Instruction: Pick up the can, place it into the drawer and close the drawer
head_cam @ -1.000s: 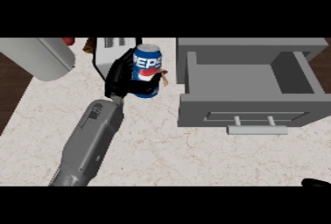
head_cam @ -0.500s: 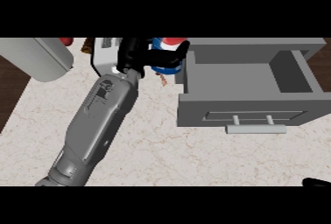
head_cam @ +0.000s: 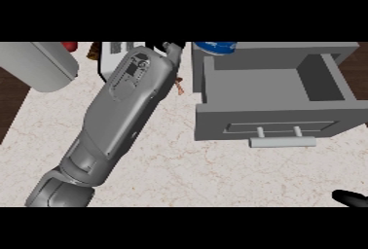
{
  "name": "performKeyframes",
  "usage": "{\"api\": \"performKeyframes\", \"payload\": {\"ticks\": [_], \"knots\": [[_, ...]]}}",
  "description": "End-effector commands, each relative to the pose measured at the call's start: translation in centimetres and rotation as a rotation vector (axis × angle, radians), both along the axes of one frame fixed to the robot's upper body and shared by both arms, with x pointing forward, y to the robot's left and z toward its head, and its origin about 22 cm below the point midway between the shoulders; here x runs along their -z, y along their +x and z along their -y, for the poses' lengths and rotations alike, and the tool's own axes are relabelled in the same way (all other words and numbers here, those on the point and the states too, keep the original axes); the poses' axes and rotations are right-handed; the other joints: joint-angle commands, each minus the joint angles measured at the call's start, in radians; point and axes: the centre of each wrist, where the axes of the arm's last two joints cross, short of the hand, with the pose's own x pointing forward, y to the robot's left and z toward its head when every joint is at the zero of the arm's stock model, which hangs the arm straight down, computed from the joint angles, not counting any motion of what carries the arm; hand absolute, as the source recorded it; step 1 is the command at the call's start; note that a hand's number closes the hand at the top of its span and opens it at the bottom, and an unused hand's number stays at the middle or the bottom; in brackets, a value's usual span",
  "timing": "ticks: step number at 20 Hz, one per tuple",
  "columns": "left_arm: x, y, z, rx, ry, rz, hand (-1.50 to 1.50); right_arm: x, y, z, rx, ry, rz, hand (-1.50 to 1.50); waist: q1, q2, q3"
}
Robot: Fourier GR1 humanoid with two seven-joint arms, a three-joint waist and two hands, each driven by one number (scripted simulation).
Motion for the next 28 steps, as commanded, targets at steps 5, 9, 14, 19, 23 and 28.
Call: {"api": "performKeyframes", "payload": {"ticks": [5,9,14,19,23,28], "knots": [[-1.4,1.1,2.8,0.001,0.064,-0.016,1.5,-0.9,1.1,-1.1,-0.019,0.013,0.024,-1.5,-0.012,0.005,0.0],[-3.3,0.7,5.0,-0.04,0.09,-0.004,1.5,-1.3,0.5,0.0,-0.043,0.007,0.036,-1.5,-0.049,0.009,0.001],[-4.0,1.3,5.3,-0.03,0.102,-0.032,1.5,-0.5,-0.1,0.8,-0.039,-0.001,0.023,-1.5,-0.048,0.01,0.002],[-4.2,1.5,5.7,-0.108,0.131,0.005,1.5,-1.4,1.3,0.7,-0.04,-0.002,0.022,-1.5,-0.055,0.015,0.002],[-3.1,1.8,5.4,-0.166,0.118,-0.011,-1.5,-1.4,1.9,0.4,-0.064,-0.013,0.025,-1.5,-0.069,0.02,0.003],[-2.9,1.7,5.6,-0.207,0.114,-0.013,-1.5,-2.1,1.6,0.8,-0.067,-0.033,0.023,-1.5,-0.066,0.016,0.002]]}}
